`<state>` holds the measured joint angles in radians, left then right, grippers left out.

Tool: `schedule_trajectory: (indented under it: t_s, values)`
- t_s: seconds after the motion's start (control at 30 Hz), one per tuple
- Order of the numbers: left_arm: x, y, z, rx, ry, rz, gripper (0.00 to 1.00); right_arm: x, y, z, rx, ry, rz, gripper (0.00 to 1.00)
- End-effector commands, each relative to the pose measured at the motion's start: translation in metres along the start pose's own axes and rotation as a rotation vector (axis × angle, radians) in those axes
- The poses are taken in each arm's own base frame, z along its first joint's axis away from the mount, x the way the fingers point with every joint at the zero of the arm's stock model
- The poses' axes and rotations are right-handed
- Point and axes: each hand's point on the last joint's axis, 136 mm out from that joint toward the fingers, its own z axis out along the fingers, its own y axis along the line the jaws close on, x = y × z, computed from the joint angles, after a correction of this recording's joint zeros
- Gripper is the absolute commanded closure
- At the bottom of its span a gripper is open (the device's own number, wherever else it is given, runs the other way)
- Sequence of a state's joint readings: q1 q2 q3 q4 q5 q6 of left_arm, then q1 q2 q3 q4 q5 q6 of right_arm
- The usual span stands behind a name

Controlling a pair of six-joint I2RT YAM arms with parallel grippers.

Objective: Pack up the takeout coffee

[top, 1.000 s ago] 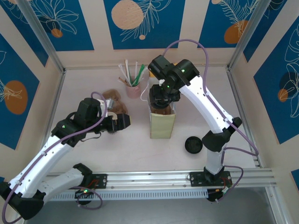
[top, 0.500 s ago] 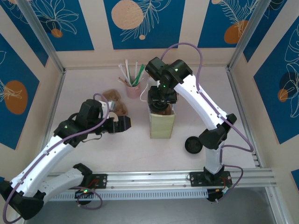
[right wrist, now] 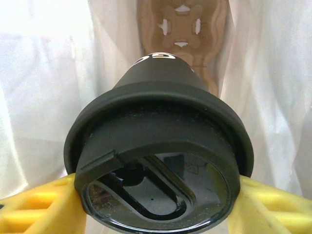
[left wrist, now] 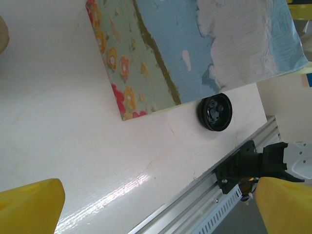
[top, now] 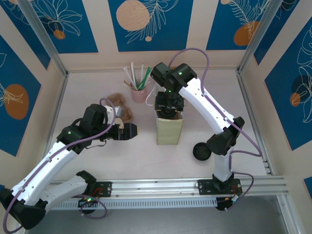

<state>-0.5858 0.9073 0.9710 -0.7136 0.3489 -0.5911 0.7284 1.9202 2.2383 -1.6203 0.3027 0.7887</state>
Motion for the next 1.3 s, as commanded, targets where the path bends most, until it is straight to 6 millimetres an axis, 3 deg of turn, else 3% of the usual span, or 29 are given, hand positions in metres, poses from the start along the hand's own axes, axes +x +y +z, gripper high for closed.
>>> schedule_trajectory:
  t_s: [0.0,1.27]
  values:
    - [0.004,-0.005,0.002,0.029,0.022,0.042,0.0,0.029,-0.026,0.004,0.111,0.138,0.024,0.35]
    - [0.012,0.001,-0.001,0.015,0.022,0.037,0.0,0.031,-0.024,0.054,0.145,0.261,-0.015,0.35]
